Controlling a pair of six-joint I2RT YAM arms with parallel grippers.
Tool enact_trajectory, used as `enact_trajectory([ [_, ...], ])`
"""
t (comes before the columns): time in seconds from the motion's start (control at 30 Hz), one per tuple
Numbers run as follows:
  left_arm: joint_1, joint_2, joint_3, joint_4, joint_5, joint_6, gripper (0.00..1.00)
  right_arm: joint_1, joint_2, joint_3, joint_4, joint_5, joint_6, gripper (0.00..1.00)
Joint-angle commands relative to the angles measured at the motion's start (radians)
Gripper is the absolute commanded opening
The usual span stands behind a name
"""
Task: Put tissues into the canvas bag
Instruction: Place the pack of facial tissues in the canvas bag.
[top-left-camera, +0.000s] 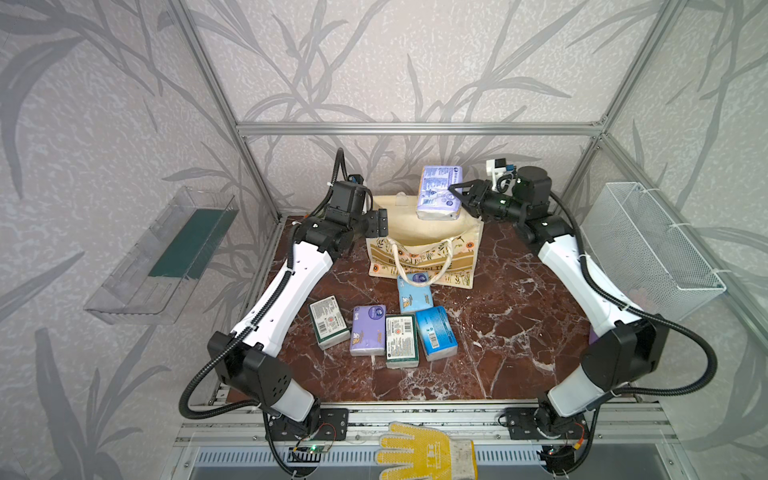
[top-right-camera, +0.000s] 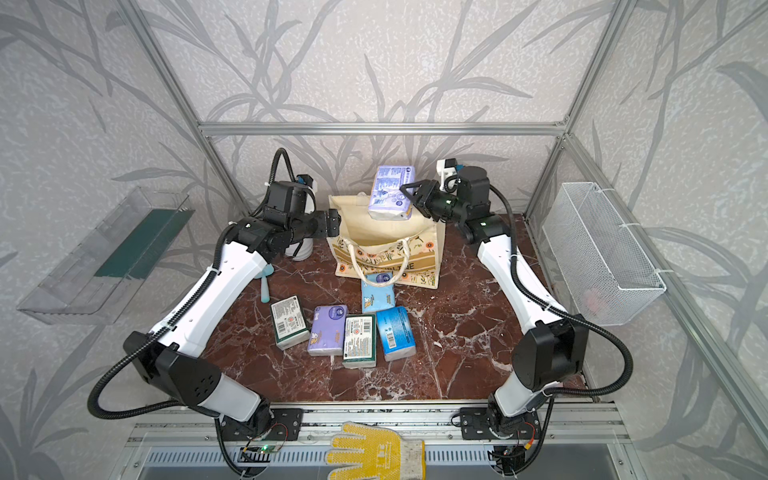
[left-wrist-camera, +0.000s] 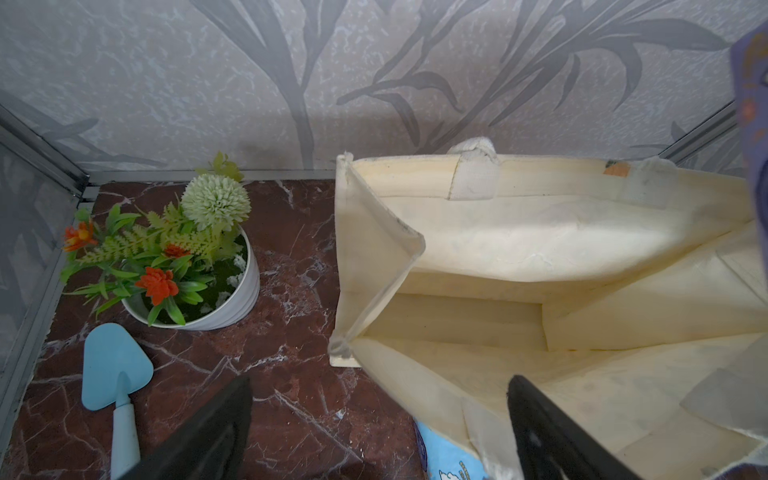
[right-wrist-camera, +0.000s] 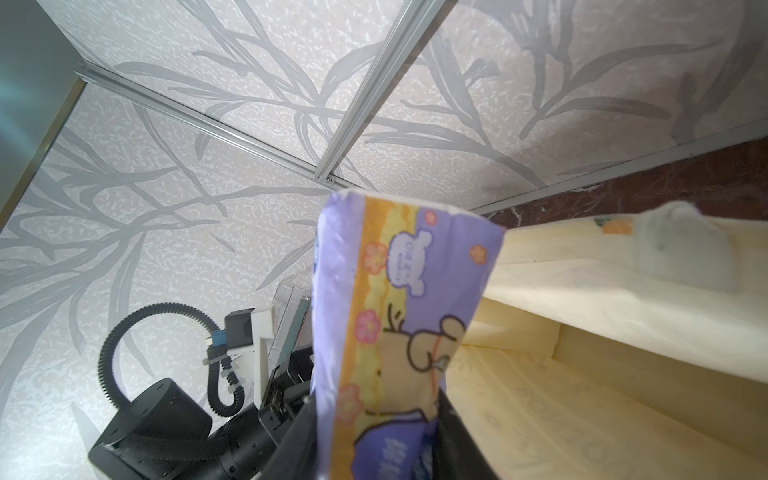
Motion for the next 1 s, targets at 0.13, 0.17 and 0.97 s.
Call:
enact_trajectory([
  [0.13, 0.022, 0.043, 0.051, 0.012, 0.06, 0.083, 0.9, 0.074, 0.119, 0.157, -0.084, 0.054, -0.118, 0.37],
  [0.17, 0.025, 0.056, 0.061, 0.012, 0.058, 0.089, 0.89, 0.075, 0.127, 0.161, -0.083, 0.056, -0.118, 0.37],
  [0.97, 0.05, 0.349, 0.367, -0.131, 0.145, 0.092, 0.04, 0.083, 0.207, 0.125, -0.15, 0.065, -0.199, 0.37],
])
